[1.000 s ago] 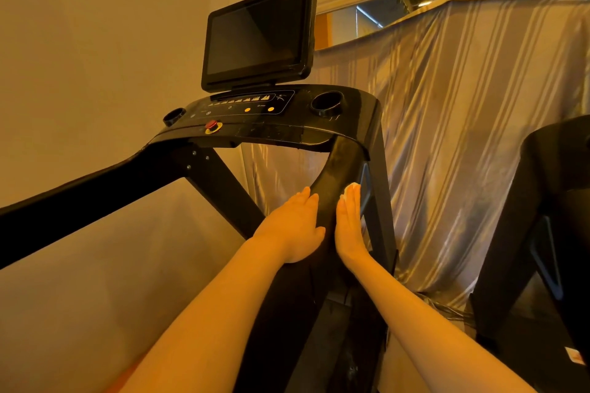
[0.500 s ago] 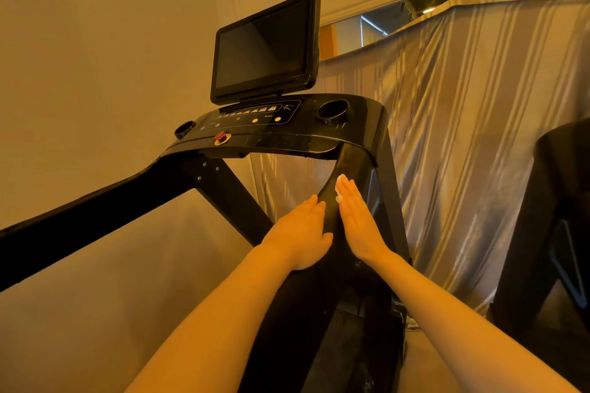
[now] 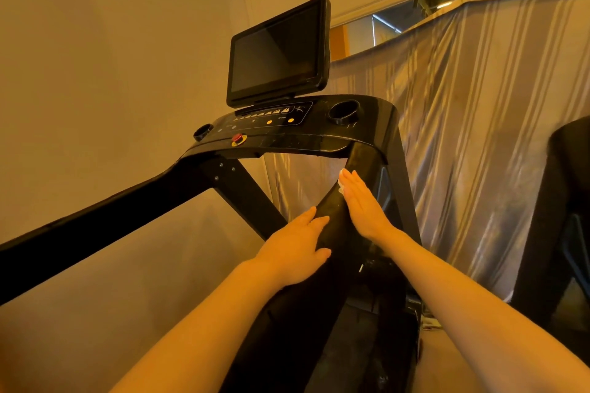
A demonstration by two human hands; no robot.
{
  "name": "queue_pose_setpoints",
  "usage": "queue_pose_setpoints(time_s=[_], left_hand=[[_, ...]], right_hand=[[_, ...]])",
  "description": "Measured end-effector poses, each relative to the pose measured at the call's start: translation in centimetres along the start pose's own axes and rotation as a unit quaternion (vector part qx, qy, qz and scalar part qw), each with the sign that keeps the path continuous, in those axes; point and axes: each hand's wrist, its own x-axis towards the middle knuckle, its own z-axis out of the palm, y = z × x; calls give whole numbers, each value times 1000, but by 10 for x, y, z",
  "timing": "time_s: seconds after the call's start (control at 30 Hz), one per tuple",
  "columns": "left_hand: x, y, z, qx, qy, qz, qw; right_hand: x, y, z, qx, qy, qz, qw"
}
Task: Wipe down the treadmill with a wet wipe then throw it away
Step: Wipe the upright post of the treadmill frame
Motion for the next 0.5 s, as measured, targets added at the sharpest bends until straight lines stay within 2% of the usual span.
queue_pose_setpoints(time_s=[0.1, 0.27, 0.5], left_hand=[[-5, 3, 1, -28, 20, -12, 999], [-6, 6, 2, -17, 42, -24, 999], [-7, 8, 2, 11, 43, -25, 999]], right_hand=[[-17, -11, 6, 1, -10, -39, 999], [-48, -17, 16, 70, -12, -75, 995], [-31, -9, 17, 21, 24, -47, 998]])
